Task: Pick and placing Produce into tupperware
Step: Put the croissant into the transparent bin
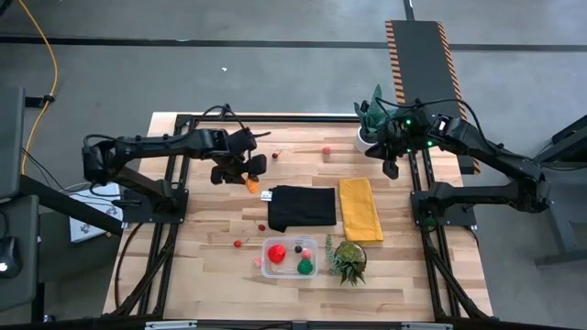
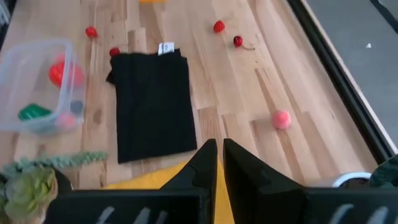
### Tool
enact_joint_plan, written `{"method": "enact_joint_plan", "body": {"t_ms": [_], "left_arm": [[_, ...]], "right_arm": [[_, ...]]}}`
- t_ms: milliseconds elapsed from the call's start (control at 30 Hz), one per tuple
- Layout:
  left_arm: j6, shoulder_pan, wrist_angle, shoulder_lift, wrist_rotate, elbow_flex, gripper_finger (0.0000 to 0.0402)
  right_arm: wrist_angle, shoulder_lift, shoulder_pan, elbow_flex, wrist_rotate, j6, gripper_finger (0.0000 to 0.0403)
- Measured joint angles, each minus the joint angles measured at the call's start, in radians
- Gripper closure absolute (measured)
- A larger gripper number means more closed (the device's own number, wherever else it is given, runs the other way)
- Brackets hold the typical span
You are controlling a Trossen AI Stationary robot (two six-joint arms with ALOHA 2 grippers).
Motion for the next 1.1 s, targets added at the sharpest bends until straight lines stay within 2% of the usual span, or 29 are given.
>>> {"method": "enact_joint_plan", "body": {"t_ms": [400, 767, 1100], "left_arm": [[0.238, -0.001, 0.035, -0.061, 0.166, 0.000, 0.0212], [0.366, -0.001, 0.245, -0.063, 0.360, 0.001, 0.0211], [0.484, -0.001, 0.383, -0.062, 0.563, 0.001, 0.0211]], "right_arm": [[0.095, 0.000, 0.000, 0.000, 0.000, 0.160, 0.0386], [0.170, 0.000, 0.000, 0.000, 0.000, 0.326, 0.0386], [0.200, 0.001, 0.000, 0.000, 0.000, 0.387, 0.0386]]}}
